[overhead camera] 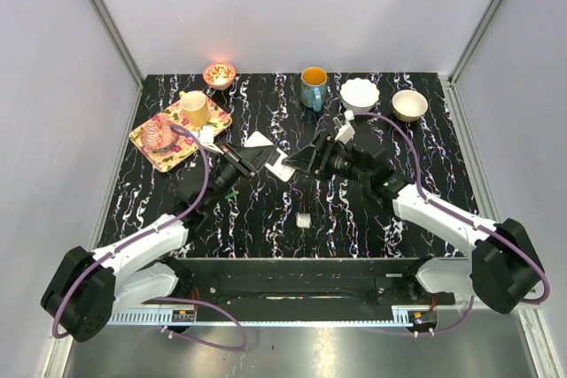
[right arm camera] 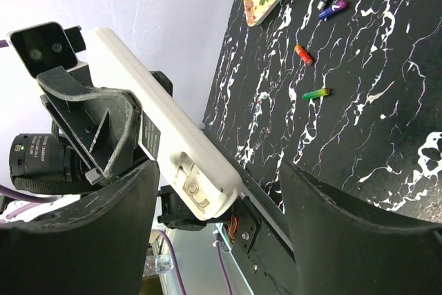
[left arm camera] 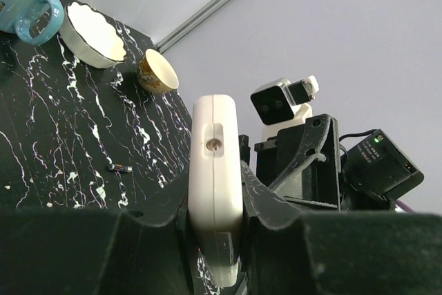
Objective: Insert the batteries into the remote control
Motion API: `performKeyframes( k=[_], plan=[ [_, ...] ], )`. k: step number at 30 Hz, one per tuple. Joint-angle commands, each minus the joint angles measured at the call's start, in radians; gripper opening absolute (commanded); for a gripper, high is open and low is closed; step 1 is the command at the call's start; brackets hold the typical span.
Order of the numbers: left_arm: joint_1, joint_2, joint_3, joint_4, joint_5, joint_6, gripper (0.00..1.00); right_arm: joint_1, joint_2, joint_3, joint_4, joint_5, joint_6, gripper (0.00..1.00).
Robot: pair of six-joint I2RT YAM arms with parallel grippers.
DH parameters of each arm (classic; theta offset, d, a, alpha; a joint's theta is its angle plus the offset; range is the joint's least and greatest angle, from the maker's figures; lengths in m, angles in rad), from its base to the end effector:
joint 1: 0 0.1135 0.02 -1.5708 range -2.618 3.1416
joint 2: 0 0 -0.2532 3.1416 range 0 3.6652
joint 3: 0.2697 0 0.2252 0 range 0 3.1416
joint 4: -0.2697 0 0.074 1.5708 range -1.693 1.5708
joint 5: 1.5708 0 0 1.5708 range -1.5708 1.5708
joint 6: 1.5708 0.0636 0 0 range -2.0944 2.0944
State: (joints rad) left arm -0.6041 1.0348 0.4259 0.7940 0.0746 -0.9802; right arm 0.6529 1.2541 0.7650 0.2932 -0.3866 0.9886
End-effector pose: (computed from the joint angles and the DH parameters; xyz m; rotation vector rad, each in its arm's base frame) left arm 0.1933 -0.1392 0.2816 -0.2182 1.5142 -1.3506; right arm 0.2168 0.1960 0.2792 0.0172 2.0231 1.4665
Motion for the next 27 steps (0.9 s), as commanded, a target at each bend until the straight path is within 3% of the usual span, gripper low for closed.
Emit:
performKeyframes(
  k=[1, 9, 15, 21, 23, 27],
  plan=[
    [-0.002, 0.002, 0.022, 0.037, -0.012, -0.017, 0.0, -0.018, -0.035, 0.051, -0.015, -0.009, -0.008, 0.75],
    [0.01, 0.022, 0.028, -0.016, -0.096, 0.038, 0.0, -0.071, -0.094, 0.01, -0.115, 0.029, -0.05, 0.75],
    [0.099, 0.018, 0.024, -0.088, -0.116, 0.043, 0.0, -0.085, -0.185, 0.03, -0.337, 0.129, -0.243, 0.75],
    [0.2, -0.033, 0.002, -0.182, -0.108, 0.031, 0.0, -0.073, -0.127, -0.004, -0.503, 0.118, -0.393, 0.7],
    [0.22, -0.062, -0.006, -0.205, -0.095, 0.025, 0.0, -0.03, -0.079, -0.012, -0.534, 0.114, -0.425, 0.7],
    [0.26, -0.133, -0.003, -0.289, -0.085, 0.046, 0.0, 0.218, -0.01, 0.019, -0.629, 0.234, -0.479, 0.7]
  ],
)
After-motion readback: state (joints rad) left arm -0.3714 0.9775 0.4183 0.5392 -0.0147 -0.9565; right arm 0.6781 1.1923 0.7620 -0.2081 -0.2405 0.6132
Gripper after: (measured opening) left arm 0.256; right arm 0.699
